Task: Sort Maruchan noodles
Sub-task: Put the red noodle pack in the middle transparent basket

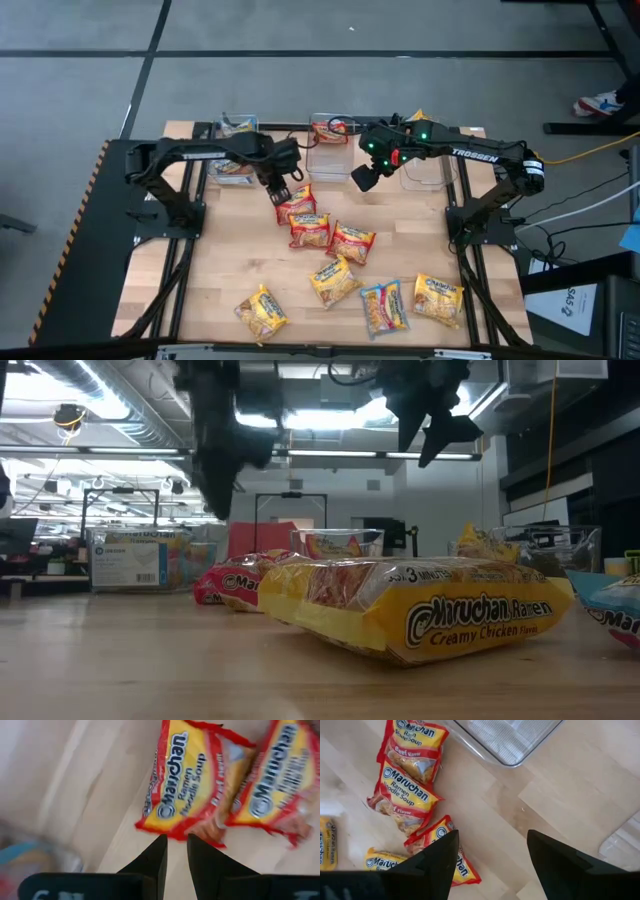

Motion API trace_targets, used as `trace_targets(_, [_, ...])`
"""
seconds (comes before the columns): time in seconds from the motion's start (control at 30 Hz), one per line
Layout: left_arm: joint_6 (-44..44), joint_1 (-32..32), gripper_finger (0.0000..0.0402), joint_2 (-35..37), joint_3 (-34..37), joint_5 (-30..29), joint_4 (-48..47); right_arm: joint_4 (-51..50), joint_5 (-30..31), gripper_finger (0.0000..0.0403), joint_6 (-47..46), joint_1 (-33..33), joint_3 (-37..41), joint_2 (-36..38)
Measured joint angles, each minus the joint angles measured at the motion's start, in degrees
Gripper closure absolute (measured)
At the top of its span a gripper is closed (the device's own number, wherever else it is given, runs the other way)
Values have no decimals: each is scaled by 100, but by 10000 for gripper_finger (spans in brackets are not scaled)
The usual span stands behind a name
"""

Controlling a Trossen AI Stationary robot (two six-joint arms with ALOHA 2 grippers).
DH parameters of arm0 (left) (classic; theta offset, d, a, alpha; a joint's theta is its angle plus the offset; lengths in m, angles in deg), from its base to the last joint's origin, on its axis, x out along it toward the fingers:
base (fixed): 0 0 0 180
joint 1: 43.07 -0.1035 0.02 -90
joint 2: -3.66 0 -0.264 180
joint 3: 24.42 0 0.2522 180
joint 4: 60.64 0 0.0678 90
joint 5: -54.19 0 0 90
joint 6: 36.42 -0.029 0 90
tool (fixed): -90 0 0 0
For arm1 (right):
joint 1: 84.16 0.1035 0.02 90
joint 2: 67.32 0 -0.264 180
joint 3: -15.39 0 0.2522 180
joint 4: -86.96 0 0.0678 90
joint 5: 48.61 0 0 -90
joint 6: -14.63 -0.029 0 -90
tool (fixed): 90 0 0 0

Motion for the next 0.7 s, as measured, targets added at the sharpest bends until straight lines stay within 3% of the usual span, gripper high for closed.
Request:
trace_targets(0.2, [-29,-210,333,-319,618,58,585,10,-14,162,15,0,0,0])
trace_targets(0.43, [-42,-288,333,-707,700,362,1141,9,-17,162,22,0,1,-2])
trace_targets(0.7, [-209,-203,333,-1329,672,420,1151,-8,-61,162,69,0,0,-2])
